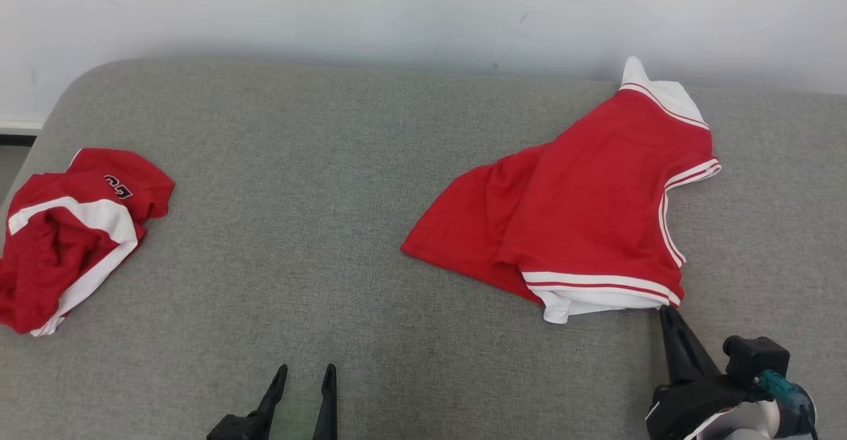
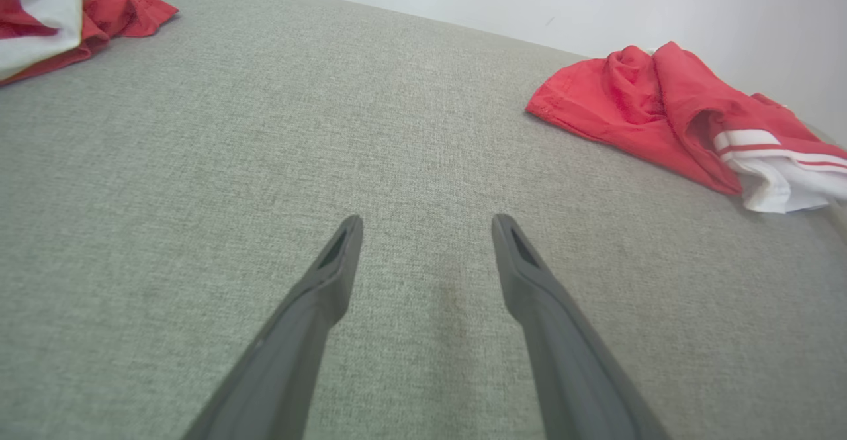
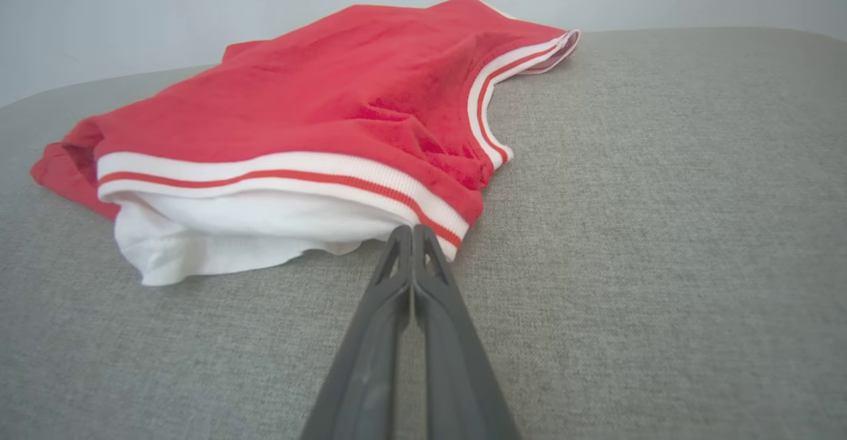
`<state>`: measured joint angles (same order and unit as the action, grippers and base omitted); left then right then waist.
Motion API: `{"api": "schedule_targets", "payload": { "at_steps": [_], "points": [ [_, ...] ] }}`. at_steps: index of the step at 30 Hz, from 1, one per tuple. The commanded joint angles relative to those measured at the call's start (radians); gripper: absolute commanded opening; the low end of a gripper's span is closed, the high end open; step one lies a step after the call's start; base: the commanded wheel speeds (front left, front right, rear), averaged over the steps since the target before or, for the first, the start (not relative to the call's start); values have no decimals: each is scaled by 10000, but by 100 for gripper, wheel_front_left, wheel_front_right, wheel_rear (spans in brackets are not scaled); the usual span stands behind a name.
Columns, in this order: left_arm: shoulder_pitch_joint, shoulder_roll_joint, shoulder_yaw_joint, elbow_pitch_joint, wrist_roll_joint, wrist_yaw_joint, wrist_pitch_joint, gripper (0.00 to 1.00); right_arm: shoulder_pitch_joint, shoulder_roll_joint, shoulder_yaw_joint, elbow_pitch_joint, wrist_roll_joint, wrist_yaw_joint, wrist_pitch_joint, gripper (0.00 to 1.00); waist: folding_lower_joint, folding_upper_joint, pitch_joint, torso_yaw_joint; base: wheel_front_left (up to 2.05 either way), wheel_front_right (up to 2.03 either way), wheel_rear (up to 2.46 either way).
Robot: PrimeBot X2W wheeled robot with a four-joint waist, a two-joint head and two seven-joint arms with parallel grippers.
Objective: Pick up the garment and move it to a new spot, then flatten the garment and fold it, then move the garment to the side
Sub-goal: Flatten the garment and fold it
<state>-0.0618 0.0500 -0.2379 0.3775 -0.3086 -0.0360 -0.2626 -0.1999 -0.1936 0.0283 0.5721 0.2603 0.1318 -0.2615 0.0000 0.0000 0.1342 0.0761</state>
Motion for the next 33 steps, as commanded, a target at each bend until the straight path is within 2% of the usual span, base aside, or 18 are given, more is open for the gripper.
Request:
{"api": "schedule_targets", "payload": {
  "at_steps": [1, 8, 16, 28, 29, 30, 33],
  "points": [
    [4, 8, 0, 26, -65, -17, -34, 100, -5, -57, -52, -91, -67, -23, -49, 0, 0, 0, -66, -53, 0, 0, 0],
    [221, 10, 82, 77, -42, -52, -34, 100, -67, -122, -743, -1753, 102, -23, -49, 0, 0, 0, -411, -318, 0, 0, 0],
    [490, 8, 240, 172, 50, -140, -34, 100, 346, -447, -999, -3481, 161, -23, -49, 0, 0, 0, -925, -632, 0, 0, 0],
    [542, 9, 262, 23, 74, -163, -34, 100, 1671, -282, -1807, -4434, 69, -23, -39, 0, 0, 0, -804, -1044, 0, 0, 0],
    [3, 9, -73, 117, 193, -239, -34, 100, 775, -71, -1358, -1861, -903, -23, 405, 75, 0, 0, -295, -702, 0, 0, 0],
    [-61, 9, -114, 131, 203, -240, -34, 100, 537, -4, -1345, -1446, -957, -23, 418, 100, 0, 0, -265, -615, 0, 0, 0],
    [-200, 9, -266, 175, 261, -238, -32, 100, -130, 91, -1618, -507, -1205, -23, 236, 100, 0, 0, -206, -360, 0, 0, 0]
  ]
}}
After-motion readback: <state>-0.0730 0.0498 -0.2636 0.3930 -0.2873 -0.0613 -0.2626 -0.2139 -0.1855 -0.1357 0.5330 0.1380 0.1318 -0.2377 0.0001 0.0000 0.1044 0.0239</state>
